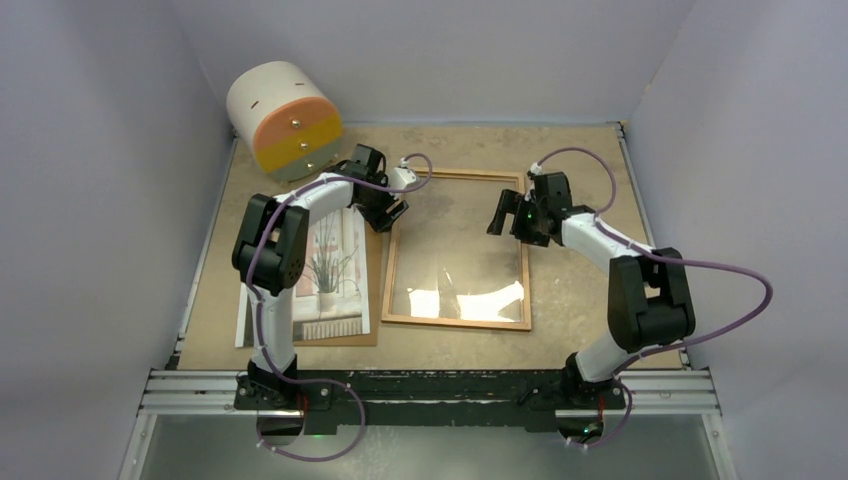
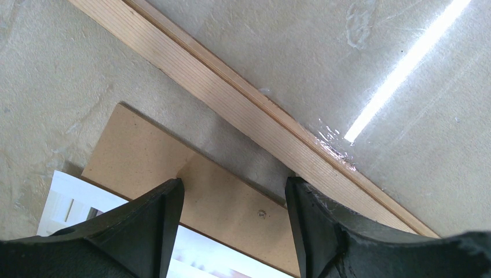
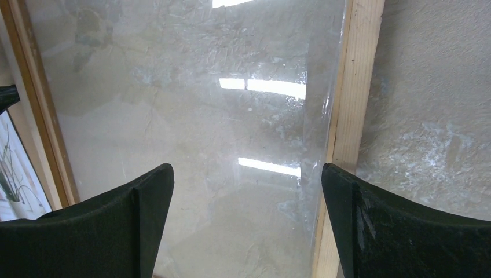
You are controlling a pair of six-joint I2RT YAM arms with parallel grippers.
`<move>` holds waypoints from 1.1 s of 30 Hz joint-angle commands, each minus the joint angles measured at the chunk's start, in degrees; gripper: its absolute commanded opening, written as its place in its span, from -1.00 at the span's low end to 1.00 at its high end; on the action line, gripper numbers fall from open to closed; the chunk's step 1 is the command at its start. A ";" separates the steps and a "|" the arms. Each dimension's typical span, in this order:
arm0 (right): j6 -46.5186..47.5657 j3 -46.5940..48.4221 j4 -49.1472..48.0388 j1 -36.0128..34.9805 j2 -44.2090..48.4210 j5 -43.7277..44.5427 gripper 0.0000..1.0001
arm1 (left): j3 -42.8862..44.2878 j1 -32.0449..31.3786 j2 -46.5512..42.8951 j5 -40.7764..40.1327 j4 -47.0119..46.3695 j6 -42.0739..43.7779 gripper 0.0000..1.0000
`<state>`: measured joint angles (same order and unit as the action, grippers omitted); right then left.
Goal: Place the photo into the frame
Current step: Adjust the photo frame item on the photo frame, then move the photo frame to the center of the board.
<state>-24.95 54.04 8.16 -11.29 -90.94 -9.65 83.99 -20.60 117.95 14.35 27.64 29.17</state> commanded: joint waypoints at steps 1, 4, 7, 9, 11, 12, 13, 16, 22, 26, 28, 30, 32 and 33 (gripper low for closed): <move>1.67 3.08 1.44 -0.70 -0.62 2.44 0.98 | -1.38 -0.67 0.43 3.40 2.51 -0.53 0.34; 1.62 3.21 1.26 -0.92 -1.05 2.31 0.98 | -1.24 -0.67 0.52 3.40 2.55 -0.60 0.34; 1.61 3.73 1.45 -1.10 -1.26 2.92 0.98 | -1.19 -0.67 0.54 3.40 2.62 -0.53 0.34; 1.83 4.39 2.27 -1.19 -1.14 4.23 0.98 | -1.11 -0.67 0.56 3.37 2.68 -0.56 0.34; 1.79 4.74 2.35 -1.19 -0.40 5.07 0.98 | -1.10 -0.67 0.55 3.39 2.76 -0.56 0.33; 1.73 4.76 2.24 -1.19 0.08 5.16 0.98 | -1.10 -0.67 0.59 3.40 2.77 -0.59 0.34; 1.52 4.88 2.21 -1.19 0.47 5.23 0.98 | -1.10 -0.67 0.53 3.40 2.77 -0.54 0.33; 1.02 4.91 2.79 -1.19 1.40 4.18 0.98 | -1.02 -0.67 0.68 3.57 2.64 -0.72 0.33; -2.14 3.42 2.89 -1.10 5.99 1.40 0.98 | -0.48 -1.80 1.75 4.02 2.07 -1.69 0.33; -5.29 2.21 2.26 -0.20 9.06 -0.38 0.98 | 0.65 -2.91 2.78 4.09 2.03 -2.27 0.32; -8.82 2.40 3.24 0.73 9.70 -0.15 0.98 | 1.27 -3.24 3.17 4.66 2.10 -2.66 0.32; -8.46 2.88 4.20 1.60 9.85 -2.18 0.98 | 1.44 -3.70 3.33 5.25 2.32 -2.96 0.31; -7.53 2.39 3.55 1.95 10.74 -4.08 0.98 | 1.32 -4.48 3.17 6.05 2.59 -3.06 0.31; -7.49 1.59 2.55 1.97 11.61 -4.91 0.98 | 1.34 -4.84 3.05 6.19 2.64 -3.23 0.31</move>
<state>-31.00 56.66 10.92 -10.09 -81.56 -10.37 85.08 -22.87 118.80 14.81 27.66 28.12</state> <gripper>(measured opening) 0.987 0.659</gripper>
